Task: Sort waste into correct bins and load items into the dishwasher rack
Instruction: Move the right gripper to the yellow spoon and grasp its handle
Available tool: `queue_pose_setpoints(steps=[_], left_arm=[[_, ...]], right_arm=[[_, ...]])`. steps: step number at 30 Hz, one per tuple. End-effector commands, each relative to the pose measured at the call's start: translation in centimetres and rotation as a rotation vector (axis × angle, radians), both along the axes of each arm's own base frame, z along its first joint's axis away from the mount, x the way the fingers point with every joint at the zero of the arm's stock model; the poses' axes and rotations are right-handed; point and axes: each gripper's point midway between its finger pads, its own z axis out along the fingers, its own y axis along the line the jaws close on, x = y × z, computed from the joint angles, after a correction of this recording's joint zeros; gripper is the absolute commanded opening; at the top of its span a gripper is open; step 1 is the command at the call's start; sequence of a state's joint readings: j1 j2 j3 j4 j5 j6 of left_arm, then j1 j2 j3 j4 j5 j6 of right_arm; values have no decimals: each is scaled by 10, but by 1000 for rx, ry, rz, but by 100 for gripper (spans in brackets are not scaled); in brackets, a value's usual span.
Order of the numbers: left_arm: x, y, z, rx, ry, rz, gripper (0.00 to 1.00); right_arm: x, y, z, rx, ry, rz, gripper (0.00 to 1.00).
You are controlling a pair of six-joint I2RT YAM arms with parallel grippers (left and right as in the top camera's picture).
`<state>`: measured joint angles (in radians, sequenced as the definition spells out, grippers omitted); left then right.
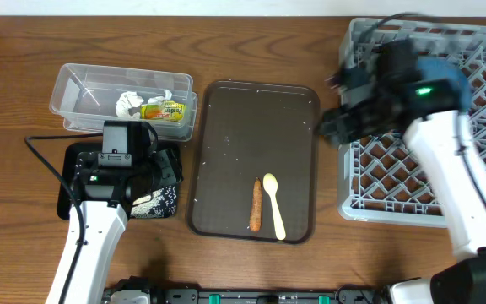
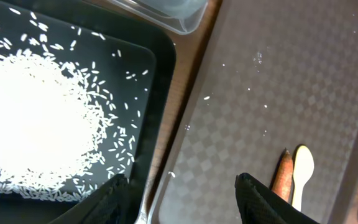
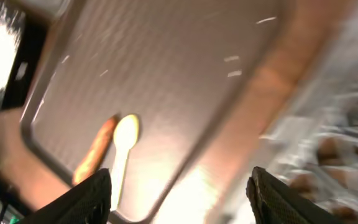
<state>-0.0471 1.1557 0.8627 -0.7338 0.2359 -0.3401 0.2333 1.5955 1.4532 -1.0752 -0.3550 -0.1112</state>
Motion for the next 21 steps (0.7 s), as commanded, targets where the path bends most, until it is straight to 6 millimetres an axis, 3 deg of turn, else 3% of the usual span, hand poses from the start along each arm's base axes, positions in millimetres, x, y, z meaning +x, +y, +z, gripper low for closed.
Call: queue_pose_setpoints(steps=[1,9,21], left_arm=[[2,5,2,21,-6,9,57],[1,5,2,21,-4,9,57],[1,5,2,21,-4,9,57]], right_arm=[[-22,27,-29,-53,62,23,71],[-64,65,-88,-181,80,64,73],[-101,82,-141,-254,117,67,71]])
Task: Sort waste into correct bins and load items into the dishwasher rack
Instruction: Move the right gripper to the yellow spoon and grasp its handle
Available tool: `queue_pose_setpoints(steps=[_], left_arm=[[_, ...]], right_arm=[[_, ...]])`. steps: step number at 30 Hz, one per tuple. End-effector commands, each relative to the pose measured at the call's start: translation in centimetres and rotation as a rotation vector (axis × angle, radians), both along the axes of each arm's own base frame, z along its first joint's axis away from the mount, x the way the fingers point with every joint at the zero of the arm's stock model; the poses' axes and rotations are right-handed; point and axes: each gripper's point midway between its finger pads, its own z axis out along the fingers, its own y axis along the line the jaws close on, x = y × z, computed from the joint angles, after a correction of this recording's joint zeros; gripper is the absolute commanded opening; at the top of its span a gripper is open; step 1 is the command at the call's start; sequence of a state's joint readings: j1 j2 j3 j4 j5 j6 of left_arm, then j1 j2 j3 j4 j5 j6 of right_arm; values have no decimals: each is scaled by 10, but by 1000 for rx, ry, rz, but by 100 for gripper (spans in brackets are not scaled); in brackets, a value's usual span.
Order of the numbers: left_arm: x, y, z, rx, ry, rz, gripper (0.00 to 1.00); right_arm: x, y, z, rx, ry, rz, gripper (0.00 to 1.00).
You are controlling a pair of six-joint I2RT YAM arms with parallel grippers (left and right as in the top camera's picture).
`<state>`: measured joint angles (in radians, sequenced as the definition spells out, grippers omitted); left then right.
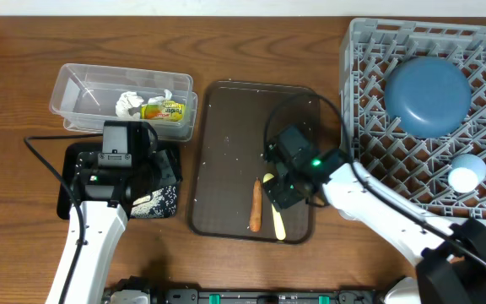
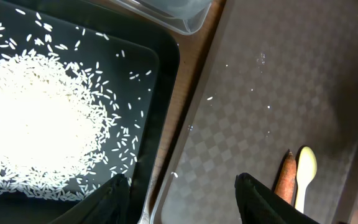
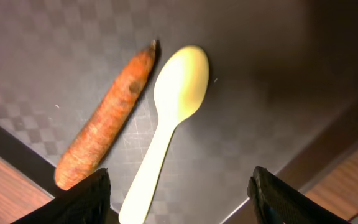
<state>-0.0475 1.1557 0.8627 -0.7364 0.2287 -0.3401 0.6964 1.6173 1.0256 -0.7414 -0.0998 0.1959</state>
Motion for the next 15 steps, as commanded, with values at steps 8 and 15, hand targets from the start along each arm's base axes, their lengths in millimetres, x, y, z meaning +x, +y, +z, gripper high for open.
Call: queue_pose_setpoints(steps=[8,15], left_arm=[[2,4,2,14,-6,6,58],[2,4,2,14,-6,6,58]], right_arm=[[-29,2,-53,-130,143,-62,70],[-40,-7,-65,-190,199,-101,54]])
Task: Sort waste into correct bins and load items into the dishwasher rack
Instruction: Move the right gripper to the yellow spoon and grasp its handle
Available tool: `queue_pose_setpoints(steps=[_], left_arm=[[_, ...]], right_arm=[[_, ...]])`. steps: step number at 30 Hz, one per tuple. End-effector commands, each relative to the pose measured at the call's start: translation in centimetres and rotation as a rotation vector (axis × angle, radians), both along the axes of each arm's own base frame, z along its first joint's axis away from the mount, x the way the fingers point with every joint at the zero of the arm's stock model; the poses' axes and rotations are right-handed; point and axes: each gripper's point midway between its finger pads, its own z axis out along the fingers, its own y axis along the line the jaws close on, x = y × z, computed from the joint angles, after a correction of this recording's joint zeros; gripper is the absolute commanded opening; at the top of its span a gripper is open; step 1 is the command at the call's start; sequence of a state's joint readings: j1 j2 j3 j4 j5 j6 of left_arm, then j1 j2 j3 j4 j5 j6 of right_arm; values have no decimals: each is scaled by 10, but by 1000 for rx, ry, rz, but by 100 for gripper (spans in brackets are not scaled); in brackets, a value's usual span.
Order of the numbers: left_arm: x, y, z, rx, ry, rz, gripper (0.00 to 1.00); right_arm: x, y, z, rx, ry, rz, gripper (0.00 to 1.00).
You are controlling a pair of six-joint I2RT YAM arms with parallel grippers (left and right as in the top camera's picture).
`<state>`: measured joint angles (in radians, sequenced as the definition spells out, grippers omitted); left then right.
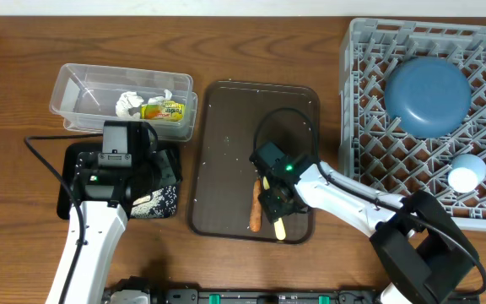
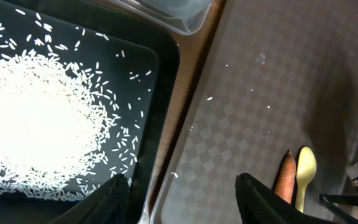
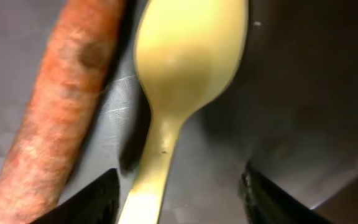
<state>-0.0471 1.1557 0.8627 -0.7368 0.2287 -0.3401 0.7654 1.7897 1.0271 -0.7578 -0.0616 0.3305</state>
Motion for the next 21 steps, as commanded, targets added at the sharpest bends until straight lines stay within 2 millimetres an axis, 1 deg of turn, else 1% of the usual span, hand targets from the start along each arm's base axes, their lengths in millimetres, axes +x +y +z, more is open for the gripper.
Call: queue_pose_setpoints(steps=[1,2,5,8,9,11,15,17,19,21], left_arm=[[2,4,2,14,-6,6,58],[2,4,2,14,-6,6,58],[2,4,2,14,-6,6,58],[2,4,2,14,-6,6,58],[2,4,2,14,-6,6,58],[1,3,2,14,-5,6,58],[1,3,2,14,-2,6,58],[1,4,2,15,-3,6,58],[1,3,2,14,-3,6,58],[1,4,2,15,-3,6,58]], right_arm=[[-17,-9,-13,-62,68,-44,50],[-17,-15,-13,-89,67,-65,45],[-16,-31,-12,-169,46,-107,40],[-16,-39,-11,-209,37,-131,30],[-16,-39,-11,-208,38,-132,27],[-17,-38,-11,-204,41,-132,25],[-19,-36,-11,-193,56,-131,19],[-22,-35,-11,-186,71,-131,15],[-26,-34,-11,-179,93,-124,14],[-28,-35,-11,-182,102,-120,11]])
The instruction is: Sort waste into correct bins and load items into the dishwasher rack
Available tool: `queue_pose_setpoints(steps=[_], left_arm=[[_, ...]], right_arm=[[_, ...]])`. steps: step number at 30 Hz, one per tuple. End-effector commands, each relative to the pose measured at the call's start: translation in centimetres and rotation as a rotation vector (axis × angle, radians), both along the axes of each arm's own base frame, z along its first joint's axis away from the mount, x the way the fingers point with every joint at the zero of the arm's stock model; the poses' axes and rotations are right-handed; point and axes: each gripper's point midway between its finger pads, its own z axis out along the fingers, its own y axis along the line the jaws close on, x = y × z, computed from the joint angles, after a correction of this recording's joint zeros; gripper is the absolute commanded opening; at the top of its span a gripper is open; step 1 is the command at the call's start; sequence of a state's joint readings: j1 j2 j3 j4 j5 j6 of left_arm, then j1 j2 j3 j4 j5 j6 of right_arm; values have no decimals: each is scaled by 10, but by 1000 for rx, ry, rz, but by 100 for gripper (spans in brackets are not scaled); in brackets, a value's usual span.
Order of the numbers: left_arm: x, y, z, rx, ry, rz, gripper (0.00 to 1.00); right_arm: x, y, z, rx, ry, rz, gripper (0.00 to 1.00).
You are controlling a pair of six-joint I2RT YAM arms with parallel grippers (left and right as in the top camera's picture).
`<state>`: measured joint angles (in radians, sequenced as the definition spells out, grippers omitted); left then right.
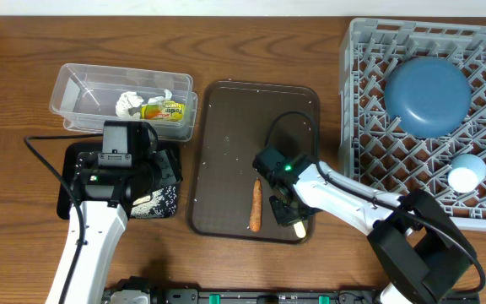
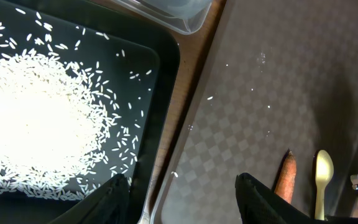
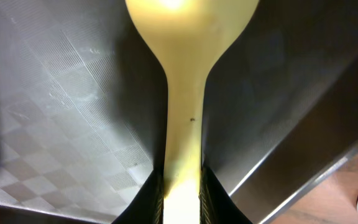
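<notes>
A pale yellow spoon (image 3: 190, 18) lies low over the brown serving tray (image 1: 243, 118), and my right gripper (image 3: 182, 200) is shut on its handle. From overhead the handle's end (image 1: 299, 228) sticks out below that gripper (image 1: 285, 205). An orange carrot (image 1: 256, 205) rests on the tray just left of the spoon, and shows as well in the left wrist view (image 2: 286, 177). My left gripper (image 2: 185, 200) hangs open and holds nothing, over the seam between the tray and a black tray of rice (image 2: 163, 62).
A clear plastic bin (image 1: 78, 93) with crumpled wrappers sits at the back left. The grey dishwasher rack (image 1: 346, 127) on the right holds a blue bowl (image 1: 427, 91) and cups (image 1: 467, 173). Wooden table shows around everything.
My right gripper, open around the spoon before, is now shut on its handle. The spoon has shifted right, away from the carrot. The left arm has not moved.
My right arm was first at the dishwasher rack's left edge, blurred. Then it hung open above the carrot and spoon on the tray. Then it sat low around the spoon, and now it grips the spoon's handle. The left arm stayed put throughout.
</notes>
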<state>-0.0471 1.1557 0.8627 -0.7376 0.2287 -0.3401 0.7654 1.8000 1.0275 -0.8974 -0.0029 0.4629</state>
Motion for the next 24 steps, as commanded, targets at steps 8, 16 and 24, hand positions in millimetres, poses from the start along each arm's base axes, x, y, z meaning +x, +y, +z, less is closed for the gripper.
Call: queue_pose_setpoints(steps=[8,16,24], left_arm=[[1,4,2,14,-4,6,58],[1,4,2,15,-3,6,58],[1,4,2,14,-4,6,58]], right_arm=[[-11,-3,-8,-24,44,7,1],[-3,5,7,18,2,7,3],[28,10,49,116,-143,-23,3]])
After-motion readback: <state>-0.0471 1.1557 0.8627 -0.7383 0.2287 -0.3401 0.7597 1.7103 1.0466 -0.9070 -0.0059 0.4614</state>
